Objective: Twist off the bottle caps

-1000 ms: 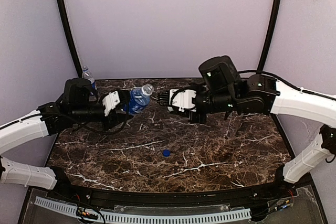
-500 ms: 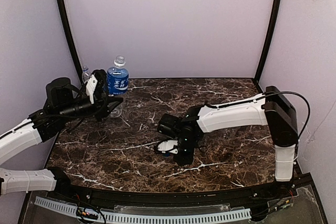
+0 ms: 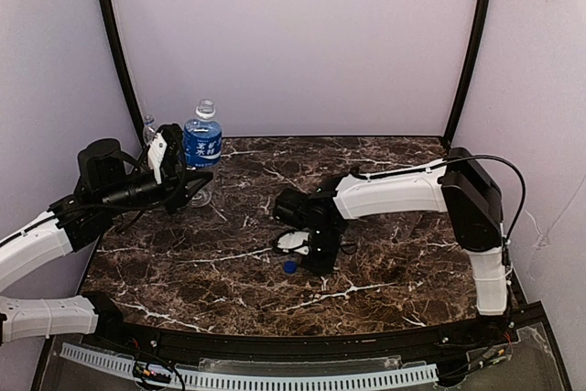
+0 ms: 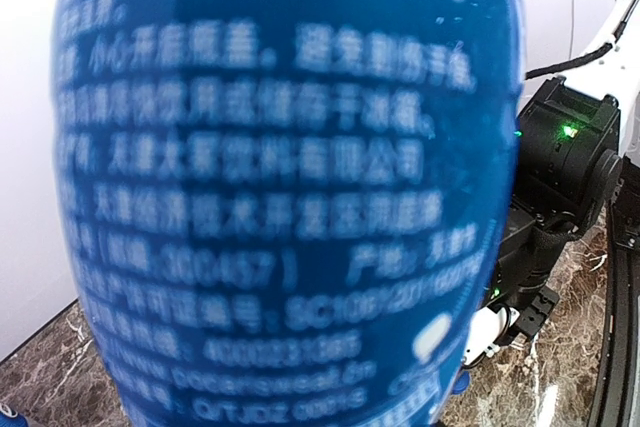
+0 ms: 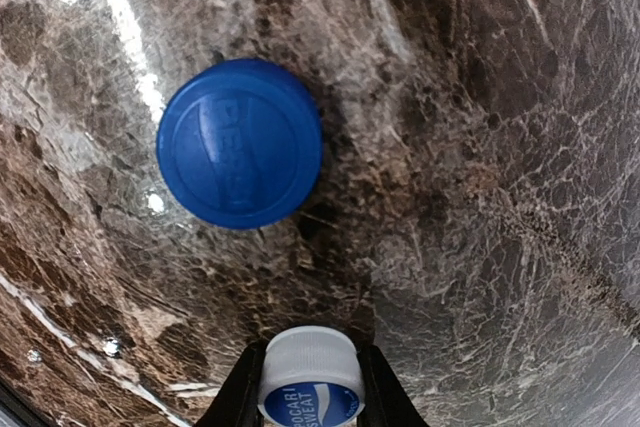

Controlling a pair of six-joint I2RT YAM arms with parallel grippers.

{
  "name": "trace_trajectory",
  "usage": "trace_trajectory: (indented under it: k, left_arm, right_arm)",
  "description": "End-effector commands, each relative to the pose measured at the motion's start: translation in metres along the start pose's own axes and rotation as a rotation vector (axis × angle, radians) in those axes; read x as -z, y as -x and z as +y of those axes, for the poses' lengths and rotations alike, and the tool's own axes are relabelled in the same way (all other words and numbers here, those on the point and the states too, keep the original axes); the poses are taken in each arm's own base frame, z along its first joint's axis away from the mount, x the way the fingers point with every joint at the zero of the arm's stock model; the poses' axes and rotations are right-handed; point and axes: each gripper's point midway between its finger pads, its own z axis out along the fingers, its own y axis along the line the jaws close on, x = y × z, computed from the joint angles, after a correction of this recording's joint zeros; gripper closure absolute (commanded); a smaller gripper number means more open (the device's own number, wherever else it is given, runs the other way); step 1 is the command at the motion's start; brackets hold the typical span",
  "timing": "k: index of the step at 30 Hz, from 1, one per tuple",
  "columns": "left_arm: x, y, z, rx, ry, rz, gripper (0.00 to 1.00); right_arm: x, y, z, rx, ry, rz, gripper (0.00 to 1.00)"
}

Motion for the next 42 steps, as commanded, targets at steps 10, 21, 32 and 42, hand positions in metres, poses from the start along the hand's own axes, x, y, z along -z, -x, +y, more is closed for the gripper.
trace_trajectory:
  k: [10,21,32,42]
  left_arm:
    - [0.003,0.007,-0.004,-0.035,-0.02,-0.045,0.76]
    - [0.009,0.026,-0.029,0.027,-0.17,-0.105,0.74]
    - [0.02,0.039,-0.07,-0.011,-0.435,-0.164,0.72]
    - [0.017,0.041,-0.071,-0.011,-0.446,-0.164,0.71]
  right_arm:
    - [-0.004,0.006,-0.02,-0.03,-0.074,0.014,0.46]
    - [0.161,0.086,-0.036,-0.021,-0.159,-0.633,0.01]
    - [0.39,0.121,0.036,0.239,0.131,-1.637,0.03]
    - [0.388,0.158,0.065,0.363,0.24,-1.636,0.12]
